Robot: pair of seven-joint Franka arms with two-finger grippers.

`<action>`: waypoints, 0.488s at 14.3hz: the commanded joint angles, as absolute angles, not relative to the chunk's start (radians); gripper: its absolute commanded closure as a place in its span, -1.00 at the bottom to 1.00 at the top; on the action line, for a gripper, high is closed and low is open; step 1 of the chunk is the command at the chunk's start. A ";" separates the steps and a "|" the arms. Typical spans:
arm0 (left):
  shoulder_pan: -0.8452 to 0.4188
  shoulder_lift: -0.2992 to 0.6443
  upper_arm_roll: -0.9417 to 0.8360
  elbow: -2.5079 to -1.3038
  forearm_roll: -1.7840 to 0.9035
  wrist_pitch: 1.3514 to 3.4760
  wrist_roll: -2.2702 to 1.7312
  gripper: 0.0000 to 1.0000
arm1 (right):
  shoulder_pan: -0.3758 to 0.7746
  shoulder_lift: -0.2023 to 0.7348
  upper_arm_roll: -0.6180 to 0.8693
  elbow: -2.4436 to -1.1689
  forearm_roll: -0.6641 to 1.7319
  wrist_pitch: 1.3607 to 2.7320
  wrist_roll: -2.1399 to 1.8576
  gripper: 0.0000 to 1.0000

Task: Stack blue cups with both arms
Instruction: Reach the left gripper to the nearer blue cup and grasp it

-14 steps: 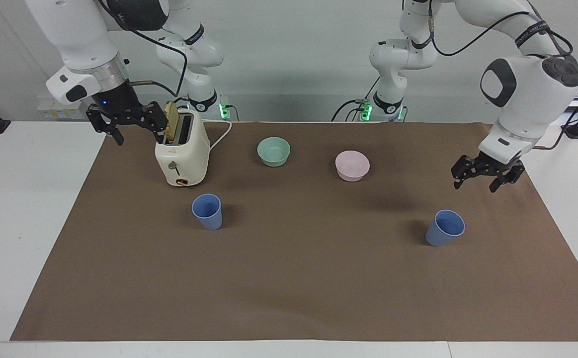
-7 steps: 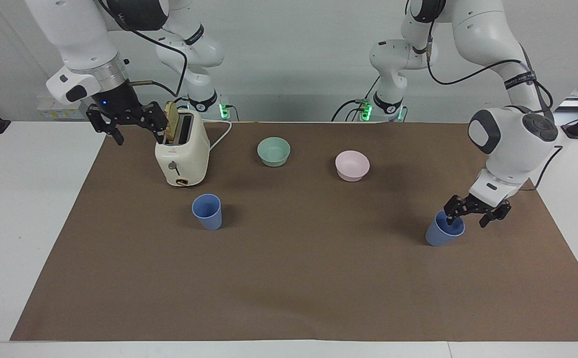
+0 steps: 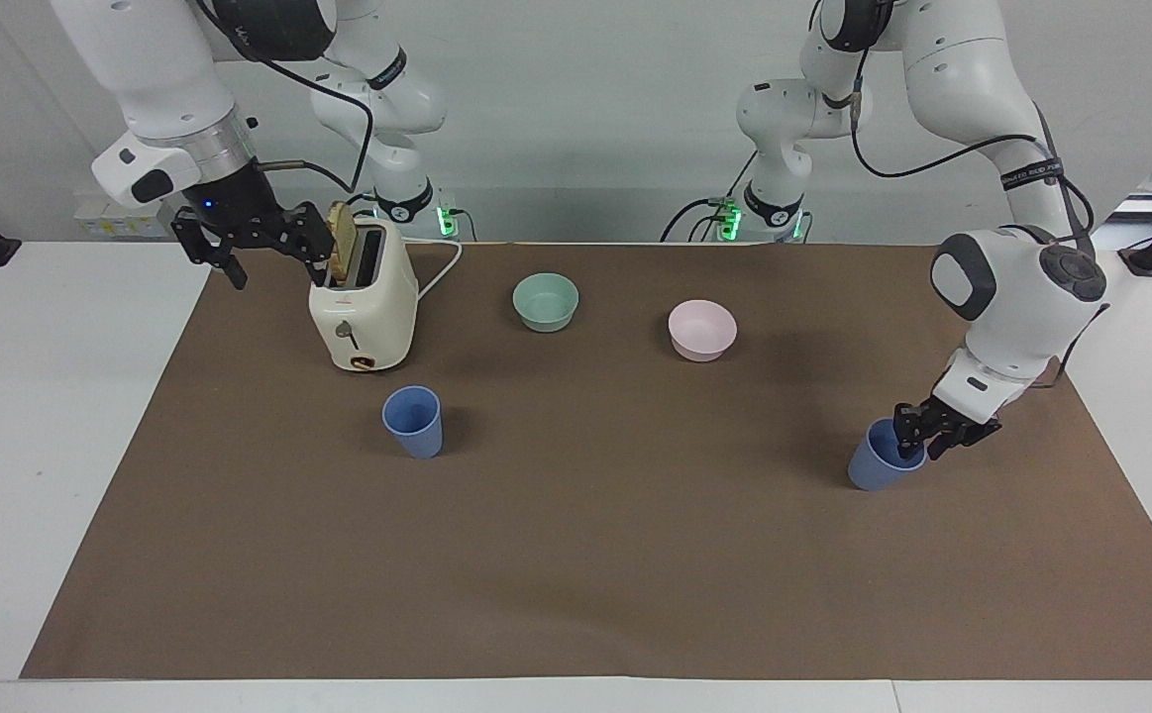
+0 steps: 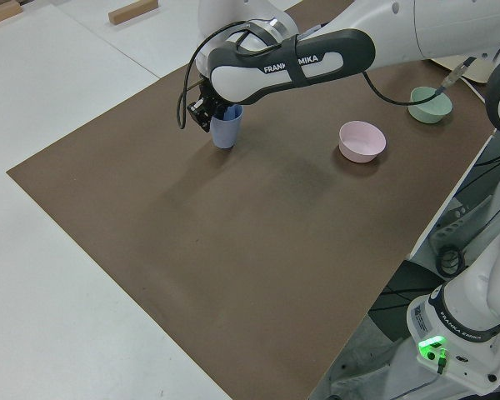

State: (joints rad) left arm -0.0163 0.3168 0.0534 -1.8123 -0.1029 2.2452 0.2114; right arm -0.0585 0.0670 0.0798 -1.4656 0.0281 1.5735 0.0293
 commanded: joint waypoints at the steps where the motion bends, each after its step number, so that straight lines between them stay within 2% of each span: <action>1: -0.017 0.288 0.048 -1.827 -0.117 2.250 0.222 1.00 | -0.066 0.043 0.081 -1.497 0.035 1.595 0.014 -1.00; 3: -0.055 0.253 0.037 -1.825 -0.117 2.214 0.212 1.00 | -0.064 0.043 0.081 -1.497 0.035 1.597 0.015 -1.00; 7: -0.245 0.226 0.040 -1.839 -0.115 2.200 -0.007 1.00 | -0.066 0.043 0.083 -1.497 0.035 1.597 0.015 -1.00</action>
State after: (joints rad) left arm -0.1485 0.2535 0.0234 -1.8112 -0.1115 2.2090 0.0955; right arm -0.0585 0.0668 0.0799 -1.4656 0.0281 1.5744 0.0293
